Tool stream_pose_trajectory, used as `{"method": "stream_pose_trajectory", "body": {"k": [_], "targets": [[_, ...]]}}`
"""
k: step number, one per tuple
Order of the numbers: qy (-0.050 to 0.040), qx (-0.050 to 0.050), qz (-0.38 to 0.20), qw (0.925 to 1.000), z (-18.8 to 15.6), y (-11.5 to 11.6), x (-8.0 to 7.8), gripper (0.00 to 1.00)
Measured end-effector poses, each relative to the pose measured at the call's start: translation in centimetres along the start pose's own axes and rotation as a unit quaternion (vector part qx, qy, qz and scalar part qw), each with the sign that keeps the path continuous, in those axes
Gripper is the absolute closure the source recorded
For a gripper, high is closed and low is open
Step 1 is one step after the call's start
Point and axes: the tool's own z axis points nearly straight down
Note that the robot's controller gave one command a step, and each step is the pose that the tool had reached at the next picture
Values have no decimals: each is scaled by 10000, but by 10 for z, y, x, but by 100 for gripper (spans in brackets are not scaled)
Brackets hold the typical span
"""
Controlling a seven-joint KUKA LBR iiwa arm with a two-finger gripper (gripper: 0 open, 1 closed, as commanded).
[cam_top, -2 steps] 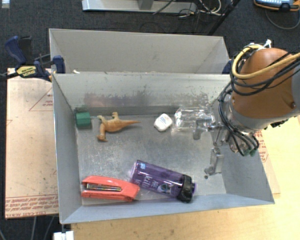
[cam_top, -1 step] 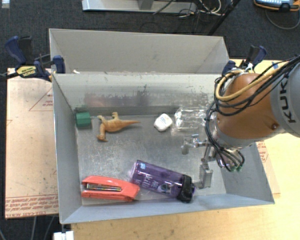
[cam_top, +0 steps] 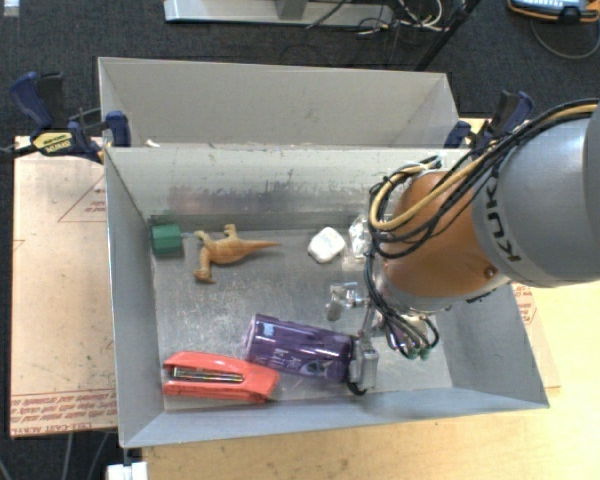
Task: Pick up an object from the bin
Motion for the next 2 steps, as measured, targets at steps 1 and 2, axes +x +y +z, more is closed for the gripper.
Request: {"method": "stream_pose_trajectory", "body": {"k": [1, 2], "targets": [[-29, -25, -23, 10000, 35, -11, 3, 100], [-30, -25, -25, 10000, 35, -11, 3, 100]]}}
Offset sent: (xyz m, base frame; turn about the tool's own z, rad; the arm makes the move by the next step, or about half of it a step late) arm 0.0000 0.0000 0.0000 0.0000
